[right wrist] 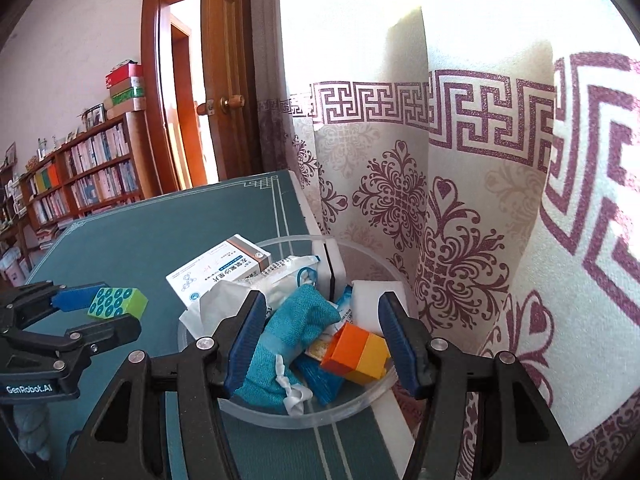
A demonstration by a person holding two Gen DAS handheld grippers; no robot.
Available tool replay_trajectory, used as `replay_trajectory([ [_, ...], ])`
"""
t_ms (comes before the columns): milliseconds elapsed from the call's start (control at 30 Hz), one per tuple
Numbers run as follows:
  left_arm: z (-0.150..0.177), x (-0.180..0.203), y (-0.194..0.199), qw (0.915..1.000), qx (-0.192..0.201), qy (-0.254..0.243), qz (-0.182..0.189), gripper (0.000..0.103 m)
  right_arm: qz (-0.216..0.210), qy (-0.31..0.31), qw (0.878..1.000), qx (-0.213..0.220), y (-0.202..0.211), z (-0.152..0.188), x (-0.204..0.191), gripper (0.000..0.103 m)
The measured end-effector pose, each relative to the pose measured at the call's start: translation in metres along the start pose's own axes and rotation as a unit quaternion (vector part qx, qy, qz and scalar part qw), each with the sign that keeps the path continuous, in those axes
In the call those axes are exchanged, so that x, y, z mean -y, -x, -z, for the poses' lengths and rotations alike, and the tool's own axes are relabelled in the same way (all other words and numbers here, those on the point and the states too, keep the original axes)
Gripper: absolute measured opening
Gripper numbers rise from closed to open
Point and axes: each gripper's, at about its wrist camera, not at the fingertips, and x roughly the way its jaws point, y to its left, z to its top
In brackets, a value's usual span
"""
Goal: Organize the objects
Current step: 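Carry the green dotted block into the bowl and open the left gripper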
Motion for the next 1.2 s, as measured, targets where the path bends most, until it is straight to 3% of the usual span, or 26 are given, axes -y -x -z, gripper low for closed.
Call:
replay_trajectory([
  [300,-0.013,0.028,-0.017,0.9992,-0.001,-0.027,0.030,0.069,0.011,0.019,1.000,-0.005,0.018,0.026,0.011,0.060],
  [667,-0.012,0.058,-0.026,0.9962,-0.025,-0.035,0.075,0.069,0.010,-0.010,0.999,-0.034,0.012,0.044,0.038,0.060],
  [933,-0.015,0.062,-0.033,0.9917,-0.051,-0.002,0.118,0.069,-0.004,-0.004,0.999,-0.040,0.010,0.047,0.032,0.060],
  [1200,-0.023,0.051,-0.064,0.9904,-0.075,0.052,0.104,0.069,-0.011,-0.002,0.999,-0.044,0.007,0.050,0.026,0.060],
])
